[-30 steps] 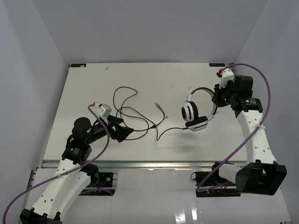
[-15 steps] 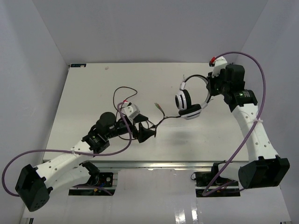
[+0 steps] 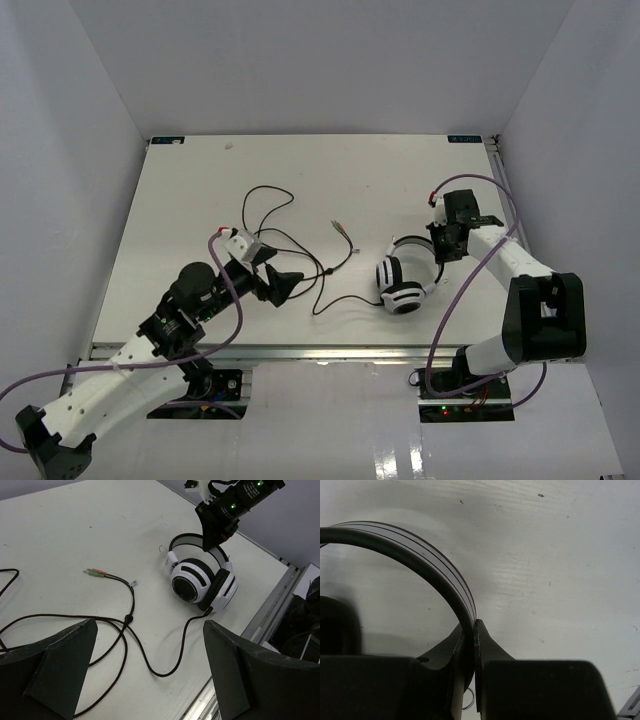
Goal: Wrap the headphones
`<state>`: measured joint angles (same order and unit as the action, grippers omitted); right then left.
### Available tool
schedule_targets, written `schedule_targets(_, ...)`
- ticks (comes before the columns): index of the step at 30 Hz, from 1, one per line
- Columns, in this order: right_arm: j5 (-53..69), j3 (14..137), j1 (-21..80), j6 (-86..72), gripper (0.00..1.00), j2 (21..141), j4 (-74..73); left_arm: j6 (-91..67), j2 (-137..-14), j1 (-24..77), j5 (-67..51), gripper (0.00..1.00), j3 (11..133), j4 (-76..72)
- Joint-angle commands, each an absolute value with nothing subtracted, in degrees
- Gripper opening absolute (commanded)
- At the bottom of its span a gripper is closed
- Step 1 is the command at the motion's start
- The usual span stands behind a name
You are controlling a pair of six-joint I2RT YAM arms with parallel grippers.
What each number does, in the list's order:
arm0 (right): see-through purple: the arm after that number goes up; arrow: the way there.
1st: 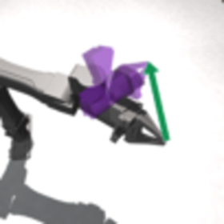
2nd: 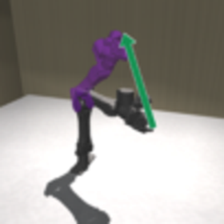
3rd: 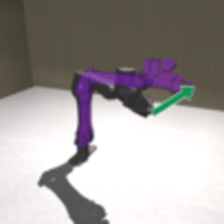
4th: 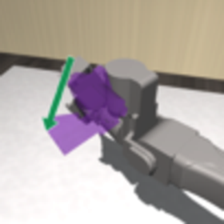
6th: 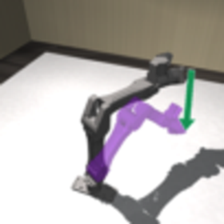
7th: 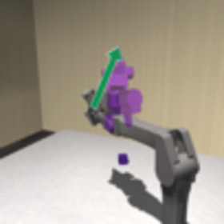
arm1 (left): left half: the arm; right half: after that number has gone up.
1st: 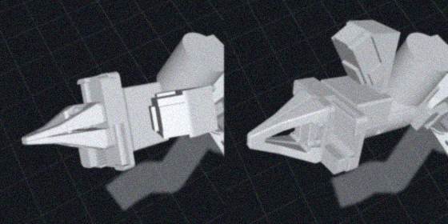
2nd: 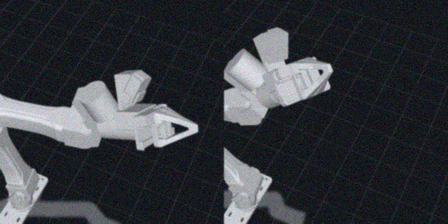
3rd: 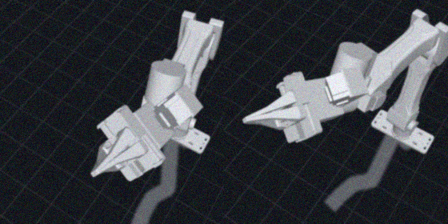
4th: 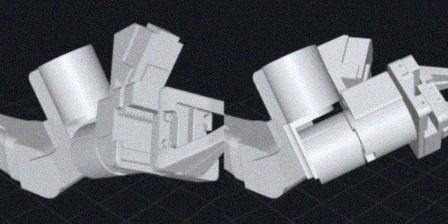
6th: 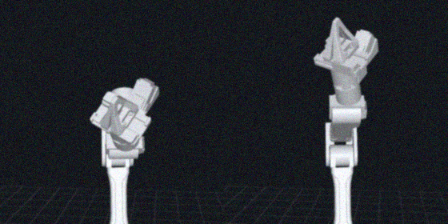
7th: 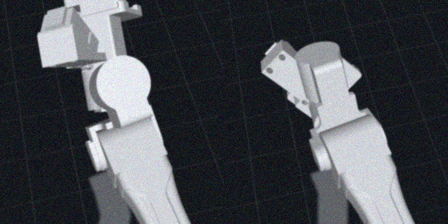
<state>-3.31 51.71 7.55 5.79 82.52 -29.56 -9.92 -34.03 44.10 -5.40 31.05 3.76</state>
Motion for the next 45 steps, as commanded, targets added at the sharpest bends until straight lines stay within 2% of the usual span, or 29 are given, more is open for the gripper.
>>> schedule_targets(1, -3.58, 51.94, 4.59, -0.25, 0.08, 84.0, -25.07, -10.39, -26.97, 44.23, -0.88, 0.98, 28.46, 9.75)
schedule_targets(11, 4.37, 50.47, -3.04, -0.07, 0.08, 90.92, -23.48, -10.54, -26.67, 44.3, 0.09, 0.98, 28.66, 10.13)
schedule_targets(14, 5.77, 50.89, -3.74, 3.15, 0.13, 93.18, -24.01, -10.51, -27.07, 44.3, 0.09, 0.98, 28.74, 10.28)
schedule_targets(22, 12.37, 54.15, -4.04, 20.63, 0.64, 96.41, -24.29, -10.57, -27.61, 44.23, -2.35, 0.98, 28.65, 10.17)
schedule_targets(25, 16.77, 57.29, -4.04, 27.48, 0.73, 98.46, -25.49, -10.46, -27.77, 44.26, -2.51, 0.98, 28.65, 10.11)
schedule_targets(29, 20.65, 62.79, -3.96, 33.78, 0.72, 104.02, -30.57, -10.29, -27.7, 44.21, -2.47, 0.98, 28.74, 10.27)
schedule_targets(36, 19.87, 65.82, -3.87, 42.22, 0.5, 108.98, -35.32, -10.2, -27.9, 44.21, -2.72, 0.98, 28.7, 10.37)
schedule_targets(39, 19.36, 63.6, -3.87, 43.91, 0.49, 107.79, -34.73, -10.2, -28.12, 44.22, -2.9, 0.98, 28.74, 10.37)
schedule_targets(43, 19.22, 61.64, -3.78, 45.1, 0.57, 105.7, -34.33, -10.23, -28.12, 44.24, -3.16, 0.98, 28.74, 10.37)
schedule_targets(45, 19.24, 61.13, -3.7, 45.91, 0.57, 105.23, -34.36, -10.28, -28.05, 44.3, -3.16, 0.98, 28.74, 10.37)
